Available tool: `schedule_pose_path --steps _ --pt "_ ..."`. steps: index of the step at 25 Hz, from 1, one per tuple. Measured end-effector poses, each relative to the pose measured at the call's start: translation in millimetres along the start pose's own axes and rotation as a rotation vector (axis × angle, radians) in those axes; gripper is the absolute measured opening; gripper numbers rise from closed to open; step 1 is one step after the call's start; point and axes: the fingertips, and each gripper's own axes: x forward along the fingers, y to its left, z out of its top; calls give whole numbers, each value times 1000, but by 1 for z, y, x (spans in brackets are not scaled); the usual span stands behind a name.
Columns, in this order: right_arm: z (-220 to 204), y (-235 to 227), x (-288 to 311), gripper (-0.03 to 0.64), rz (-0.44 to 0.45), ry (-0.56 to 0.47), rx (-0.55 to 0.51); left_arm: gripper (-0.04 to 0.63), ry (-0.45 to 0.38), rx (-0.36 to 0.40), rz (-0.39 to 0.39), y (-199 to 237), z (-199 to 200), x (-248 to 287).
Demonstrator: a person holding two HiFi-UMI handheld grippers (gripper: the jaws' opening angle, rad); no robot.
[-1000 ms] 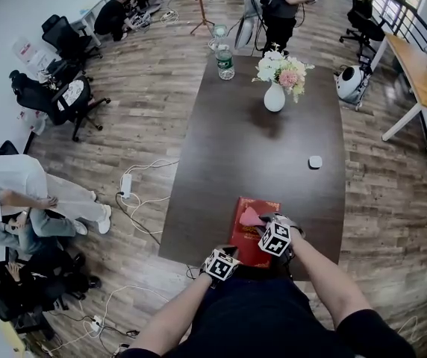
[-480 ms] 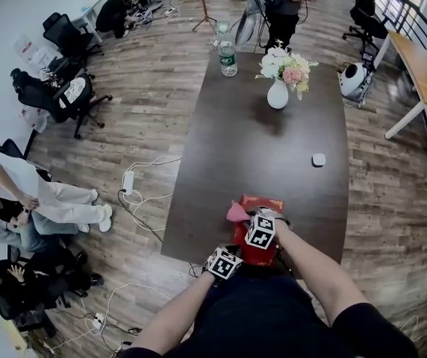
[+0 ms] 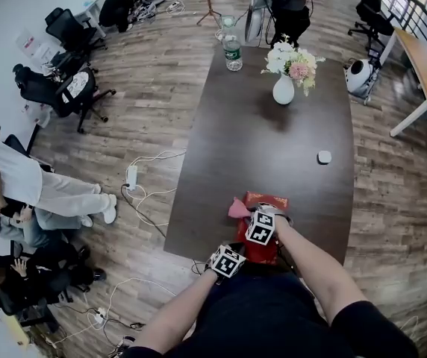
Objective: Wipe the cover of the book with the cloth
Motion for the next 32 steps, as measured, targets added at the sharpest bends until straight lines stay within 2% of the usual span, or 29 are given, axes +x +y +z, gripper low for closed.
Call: schedule_pose_path --steps 10,23,32 --pt "-2 1 -1 115 6 -33 15 -5 0 -6 3 0 0 -1" --pt "-18 -2 -10 115 -1 -27 28 -5 12 -20 14 0 1 -4" --pt "-28 -2 -14 115 -6 -21 39 -5 -15 -7 17 2 3 -1"
